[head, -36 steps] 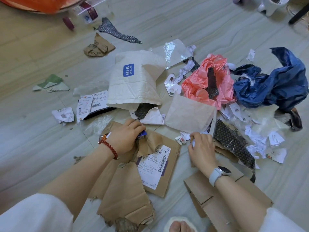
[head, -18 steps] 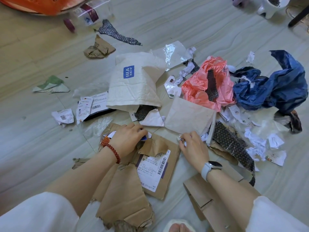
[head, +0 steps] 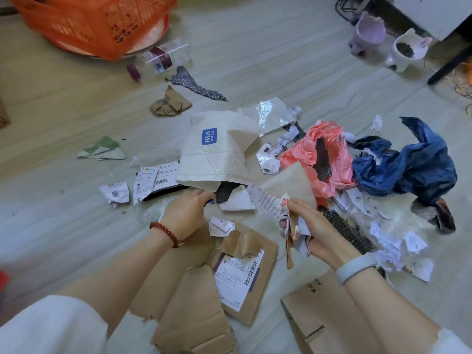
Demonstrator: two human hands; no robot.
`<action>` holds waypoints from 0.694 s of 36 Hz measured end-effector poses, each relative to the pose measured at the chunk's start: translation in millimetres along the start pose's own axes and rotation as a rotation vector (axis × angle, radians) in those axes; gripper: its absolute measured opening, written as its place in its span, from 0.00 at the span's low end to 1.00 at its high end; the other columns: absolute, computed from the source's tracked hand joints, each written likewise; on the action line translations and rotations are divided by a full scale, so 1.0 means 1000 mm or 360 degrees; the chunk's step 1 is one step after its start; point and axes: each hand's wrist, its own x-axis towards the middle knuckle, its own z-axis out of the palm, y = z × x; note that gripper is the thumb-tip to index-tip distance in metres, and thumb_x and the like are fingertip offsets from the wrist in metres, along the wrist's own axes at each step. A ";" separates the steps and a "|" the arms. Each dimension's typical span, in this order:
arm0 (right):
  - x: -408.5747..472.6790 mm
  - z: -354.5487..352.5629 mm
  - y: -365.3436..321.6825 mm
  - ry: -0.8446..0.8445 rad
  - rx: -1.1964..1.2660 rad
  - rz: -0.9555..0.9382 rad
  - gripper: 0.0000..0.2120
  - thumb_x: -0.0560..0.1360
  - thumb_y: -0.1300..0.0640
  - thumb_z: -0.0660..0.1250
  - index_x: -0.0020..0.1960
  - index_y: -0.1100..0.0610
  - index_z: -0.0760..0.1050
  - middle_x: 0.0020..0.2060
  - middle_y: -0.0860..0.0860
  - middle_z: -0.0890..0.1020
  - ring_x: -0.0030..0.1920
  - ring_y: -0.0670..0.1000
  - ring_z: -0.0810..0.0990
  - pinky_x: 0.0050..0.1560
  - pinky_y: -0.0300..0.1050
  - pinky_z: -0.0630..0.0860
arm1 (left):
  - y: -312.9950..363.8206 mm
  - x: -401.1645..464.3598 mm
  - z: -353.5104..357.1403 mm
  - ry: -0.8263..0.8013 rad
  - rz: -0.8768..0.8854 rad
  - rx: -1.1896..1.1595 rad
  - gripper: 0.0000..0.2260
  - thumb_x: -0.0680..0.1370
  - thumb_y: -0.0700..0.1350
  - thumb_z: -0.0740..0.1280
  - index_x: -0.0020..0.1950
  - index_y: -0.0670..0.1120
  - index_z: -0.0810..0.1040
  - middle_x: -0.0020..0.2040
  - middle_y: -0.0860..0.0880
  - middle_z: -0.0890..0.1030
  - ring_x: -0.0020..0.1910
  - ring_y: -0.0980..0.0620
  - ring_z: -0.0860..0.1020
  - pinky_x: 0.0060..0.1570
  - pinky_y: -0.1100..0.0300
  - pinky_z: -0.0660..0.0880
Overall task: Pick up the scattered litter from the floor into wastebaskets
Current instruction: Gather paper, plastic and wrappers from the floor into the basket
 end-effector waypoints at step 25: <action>-0.081 0.422 0.011 -0.1011 -0.1138 -0.0800 0.05 0.76 0.59 0.62 0.41 0.56 0.73 0.30 0.50 0.72 0.31 0.49 0.69 0.31 0.41 0.66 | -0.134 -0.268 -0.280 0.1509 -0.0755 -0.0442 0.16 0.73 0.30 0.59 0.50 0.49 0.75 0.47 0.54 0.79 0.47 0.57 0.76 0.44 0.75 0.68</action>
